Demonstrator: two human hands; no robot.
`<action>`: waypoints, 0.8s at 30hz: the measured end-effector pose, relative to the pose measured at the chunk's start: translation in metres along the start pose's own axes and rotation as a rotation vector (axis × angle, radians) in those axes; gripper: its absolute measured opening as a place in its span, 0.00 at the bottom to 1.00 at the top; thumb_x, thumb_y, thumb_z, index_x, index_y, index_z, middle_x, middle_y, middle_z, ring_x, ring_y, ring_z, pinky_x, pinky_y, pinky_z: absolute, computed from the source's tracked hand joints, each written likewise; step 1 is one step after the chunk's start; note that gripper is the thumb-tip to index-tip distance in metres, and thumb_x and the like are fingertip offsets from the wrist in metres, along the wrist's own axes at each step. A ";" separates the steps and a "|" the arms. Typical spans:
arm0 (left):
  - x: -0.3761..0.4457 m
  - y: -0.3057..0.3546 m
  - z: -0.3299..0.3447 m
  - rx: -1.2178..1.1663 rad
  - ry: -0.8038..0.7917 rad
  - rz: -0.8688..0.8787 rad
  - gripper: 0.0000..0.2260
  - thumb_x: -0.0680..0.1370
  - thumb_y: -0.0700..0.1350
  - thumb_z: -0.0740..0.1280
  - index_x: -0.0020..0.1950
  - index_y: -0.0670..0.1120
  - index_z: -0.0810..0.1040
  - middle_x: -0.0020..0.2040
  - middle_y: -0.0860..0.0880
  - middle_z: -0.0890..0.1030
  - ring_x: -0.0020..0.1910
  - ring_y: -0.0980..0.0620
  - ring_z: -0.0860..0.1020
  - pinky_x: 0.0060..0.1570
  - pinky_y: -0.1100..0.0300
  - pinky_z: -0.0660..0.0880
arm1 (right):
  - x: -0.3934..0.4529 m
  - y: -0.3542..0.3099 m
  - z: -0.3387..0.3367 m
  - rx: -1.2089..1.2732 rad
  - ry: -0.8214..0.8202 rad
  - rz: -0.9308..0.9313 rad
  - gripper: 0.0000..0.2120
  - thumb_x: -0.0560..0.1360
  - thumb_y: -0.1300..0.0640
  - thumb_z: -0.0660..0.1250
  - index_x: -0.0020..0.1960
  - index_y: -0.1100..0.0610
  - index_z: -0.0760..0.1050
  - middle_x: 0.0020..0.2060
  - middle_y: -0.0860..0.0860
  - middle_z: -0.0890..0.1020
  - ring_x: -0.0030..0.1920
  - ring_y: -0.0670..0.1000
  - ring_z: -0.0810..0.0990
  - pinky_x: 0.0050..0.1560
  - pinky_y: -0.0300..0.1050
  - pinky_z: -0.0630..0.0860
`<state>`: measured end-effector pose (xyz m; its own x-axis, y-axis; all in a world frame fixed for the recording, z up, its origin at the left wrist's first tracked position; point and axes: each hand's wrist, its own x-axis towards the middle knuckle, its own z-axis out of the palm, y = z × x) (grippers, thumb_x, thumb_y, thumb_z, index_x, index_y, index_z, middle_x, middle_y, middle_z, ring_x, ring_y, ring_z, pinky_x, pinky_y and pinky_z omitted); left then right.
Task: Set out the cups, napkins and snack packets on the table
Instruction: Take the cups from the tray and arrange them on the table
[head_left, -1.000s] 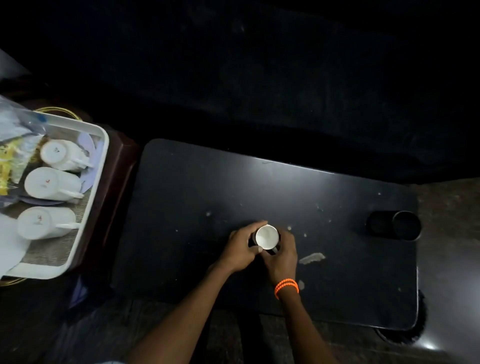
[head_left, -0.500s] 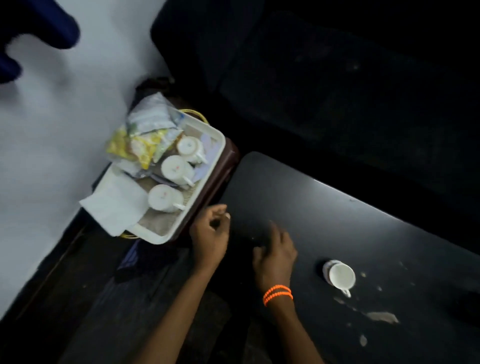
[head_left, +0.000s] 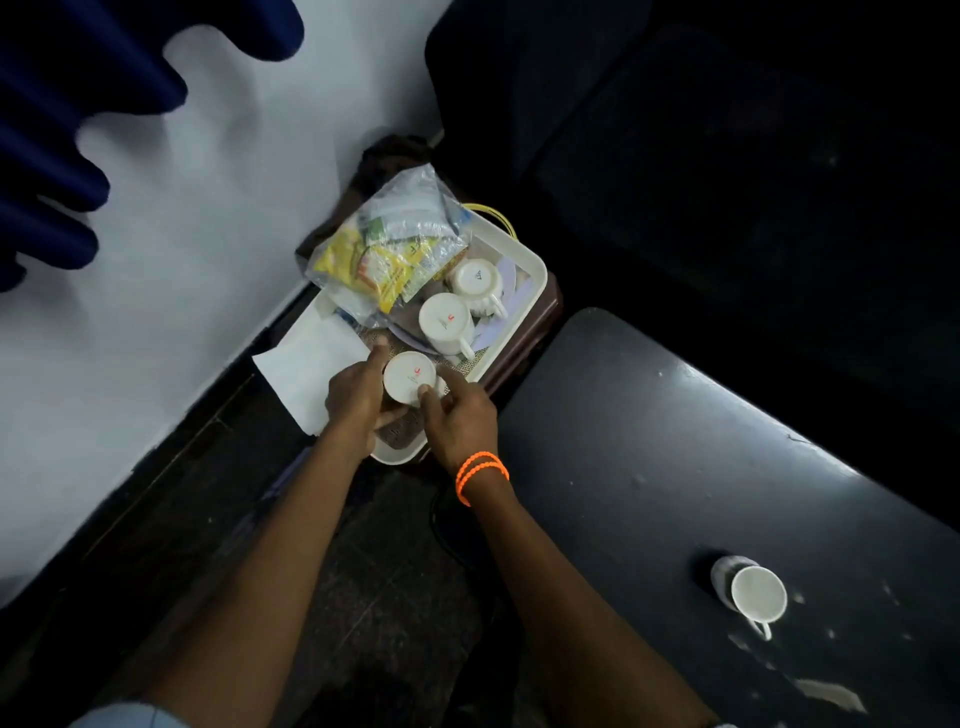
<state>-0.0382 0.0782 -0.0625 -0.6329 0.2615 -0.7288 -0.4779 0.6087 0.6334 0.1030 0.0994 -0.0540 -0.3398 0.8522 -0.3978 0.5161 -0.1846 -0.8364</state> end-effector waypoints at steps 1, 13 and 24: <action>-0.001 -0.001 -0.002 -0.029 -0.019 -0.010 0.18 0.75 0.60 0.75 0.49 0.46 0.84 0.53 0.41 0.86 0.51 0.42 0.85 0.42 0.45 0.86 | -0.001 0.002 -0.001 0.024 0.004 0.000 0.19 0.80 0.49 0.68 0.69 0.53 0.78 0.55 0.60 0.81 0.55 0.56 0.80 0.59 0.48 0.76; -0.055 -0.042 0.011 -0.476 -0.682 0.114 0.18 0.79 0.40 0.68 0.69 0.38 0.74 0.65 0.37 0.81 0.63 0.42 0.81 0.63 0.51 0.80 | -0.039 0.024 -0.058 0.768 0.151 0.184 0.36 0.63 0.49 0.84 0.68 0.49 0.73 0.59 0.52 0.79 0.50 0.46 0.86 0.45 0.41 0.83; -0.120 -0.106 0.112 0.182 -0.994 0.166 0.20 0.69 0.43 0.74 0.59 0.40 0.83 0.65 0.45 0.84 0.66 0.50 0.81 0.66 0.57 0.76 | -0.132 0.153 -0.131 0.642 0.290 0.151 0.26 0.66 0.60 0.82 0.62 0.52 0.81 0.56 0.51 0.87 0.57 0.48 0.85 0.55 0.42 0.80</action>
<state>0.1567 0.0659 -0.0713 0.1483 0.8055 -0.5738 -0.2782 0.5907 0.7574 0.3298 0.0230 -0.0802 -0.0326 0.8740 -0.4848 -0.0530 -0.4859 -0.8724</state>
